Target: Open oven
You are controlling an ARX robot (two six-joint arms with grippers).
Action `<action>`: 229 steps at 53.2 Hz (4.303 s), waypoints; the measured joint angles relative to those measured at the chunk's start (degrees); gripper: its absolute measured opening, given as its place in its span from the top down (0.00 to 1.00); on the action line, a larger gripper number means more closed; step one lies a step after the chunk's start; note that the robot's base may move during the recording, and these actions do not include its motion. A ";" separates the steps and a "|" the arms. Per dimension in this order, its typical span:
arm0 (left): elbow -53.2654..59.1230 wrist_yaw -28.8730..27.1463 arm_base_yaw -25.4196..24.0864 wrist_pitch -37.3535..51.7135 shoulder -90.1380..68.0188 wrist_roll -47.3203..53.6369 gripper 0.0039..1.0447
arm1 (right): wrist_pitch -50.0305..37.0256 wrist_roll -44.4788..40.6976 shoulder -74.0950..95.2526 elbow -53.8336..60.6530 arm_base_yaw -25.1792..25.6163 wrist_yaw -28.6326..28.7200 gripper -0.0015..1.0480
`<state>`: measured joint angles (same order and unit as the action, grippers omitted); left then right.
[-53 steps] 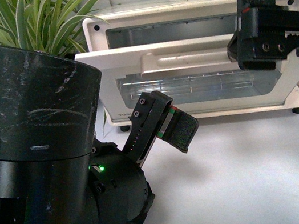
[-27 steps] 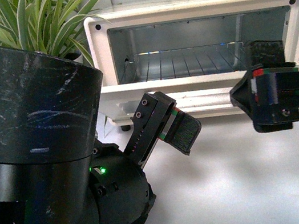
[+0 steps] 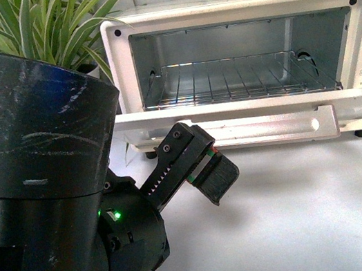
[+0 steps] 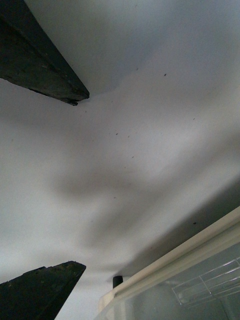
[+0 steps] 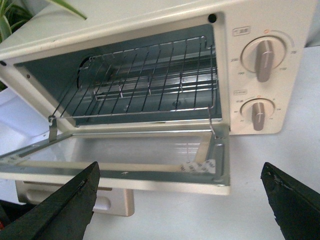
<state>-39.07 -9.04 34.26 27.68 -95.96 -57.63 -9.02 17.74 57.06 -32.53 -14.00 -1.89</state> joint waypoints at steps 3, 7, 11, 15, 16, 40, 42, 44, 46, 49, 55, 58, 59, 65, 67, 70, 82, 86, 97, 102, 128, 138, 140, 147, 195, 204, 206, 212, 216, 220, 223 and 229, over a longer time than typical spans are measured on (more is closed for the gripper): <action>0.00 -0.28 -0.04 -0.09 0.00 1.27 0.06 | 0.00 0.24 -0.31 0.02 0.90 0.35 0.09; 0.00 -0.81 -0.04 -0.42 0.00 2.84 0.06 | 0.09 0.39 -0.42 0.04 1.53 0.55 0.09; 0.00 -1.44 -0.04 -0.55 0.00 3.87 0.06 | 0.20 0.52 -0.46 0.13 2.01 1.07 0.09; 0.00 -2.43 -0.04 -0.81 0.00 4.92 0.06 | 0.20 0.55 -0.55 0.52 2.29 1.55 0.09; 0.00 -2.75 -0.04 -0.83 0.00 5.51 0.06 | 0.20 0.57 -0.61 0.76 2.40 1.62 0.09; 3.65 -5.46 -0.85 -1.05 2.60 15.96 0.06 | 0.26 0.57 -0.94 1.99 3.34 2.67 0.09; 3.78 -5.62 -0.94 -1.05 2.67 16.28 0.06 | 0.26 0.57 -0.94 1.99 3.34 2.69 0.09; 3.87 -5.60 -1.03 -1.05 2.69 16.44 0.06 | 0.26 0.55 -0.94 1.99 3.34 2.69 0.09; 4.04 -5.62 -1.09 -1.05 2.73 18.01 0.06 | 0.26 0.57 -0.92 1.99 3.34 2.67 0.09; 4.20 -5.81 -1.09 -0.92 2.73 18.18 0.06 | 0.26 0.55 -0.92 1.99 3.34 2.69 0.09; 4.20 -5.92 -1.07 -0.92 2.73 18.58 0.06 | 0.26 0.55 -0.94 1.99 3.34 2.71 0.09; 4.20 -6.51 -0.96 -1.03 2.73 19.28 0.06 | 0.31 0.55 -0.94 1.99 3.34 2.78 0.09; 4.20 -6.60 -0.94 -1.05 2.73 19.54 0.06 | 0.31 0.55 -0.94 1.99 3.37 2.84 0.09; 4.33 -8.11 -0.83 -1.20 2.73 21.68 0.06 | 0.42 0.55 -1.01 1.99 3.50 2.99 0.09; 4.42 -8.57 -0.81 -1.20 2.73 22.58 0.06 | 0.44 0.55 -1.03 1.99 3.56 3.06 0.09; 4.76 -9.75 -0.61 -1.22 2.73 24.87 0.06 | 0.48 0.55 -1.09 1.99 3.65 3.08 0.09; 6.01 -12.55 0.09 -0.81 2.78 32.17 0.06 | 0.46 0.55 -1.42 2.91 3.65 3.15 0.09; 6.45 -13.31 0.31 -0.28 2.80 34.16 0.06 | 0.42 0.55 -1.55 3.54 3.56 3.13 0.09; 7.06 -15.43 0.87 1.29 2.91 40.94 0.06 | 0.17 0.55 -2.10 5.01 3.41 3.34 0.09; 7.34 -16.06 1.05 1.68 3.39 42.75 0.06 | 0.17 0.52 -2.43 5.53 3.50 3.72 0.09; 21.81 -18.25 3.87 1.60 34.12 60.17 0.06 | 1.86 -4.92 -19.61 14.05 7.39 7.17 0.09; 27.39 -21.14 5.44 -1.20 51.36 65.09 0.06 | 4.07 -7.21 -34.73 21.70 8.87 7.58 0.09; 28.20 -22.25 5.99 -2.29 54.34 65.70 0.06 | 5.09 -7.56 -37.48 22.77 9.27 7.63 0.09; 30.36 -25.14 7.28 -7.63 64.13 65.99 0.06 | 9.38 -8.31 -45.99 25.62 9.90 7.67 0.09; 38.34 -0.66 -24.04 -26.71 94.66 57.51 0.96 | 9.22 -17.53 -56.85 32.11 13.97 1.92 0.99; 38.34 8.24 -33.77 -27.65 95.73 57.51 0.96 | 9.22 -17.53 -56.85 32.11 13.97 1.92 0.99; 38.34 8.52 -33.83 -27.65 95.73 57.51 0.96 | 9.22 -17.53 -56.85 32.11 13.97 1.92 0.99; 38.34 8.83 -33.99 -27.65 95.73 57.51 0.96 | 9.22 -17.53 -56.85 32.11 13.97 1.92 0.99; 38.34 8.83 -34.01 -27.65 95.73 57.51 0.96 | 9.22 -17.53 -56.85 32.11 13.97 1.92 0.99; 38.34 8.83 -34.01 -27.65 95.73 57.51 0.96 | 9.22 -17.53 -56.85 32.11 13.97 1.92 0.99; 38.34 8.83 -34.01 -27.65 95.73 57.48 0.93 | 9.22 -17.59 -56.85 32.11 13.97 1.92 0.94; 38.34 8.83 -34.01 -27.65 95.73 57.48 0.76 | 9.22 -17.62 -56.85 32.11 13.97 1.95 0.78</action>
<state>-0.73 -0.21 0.25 0.03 -0.23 -0.14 0.21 0.12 0.21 -0.43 -0.03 0.05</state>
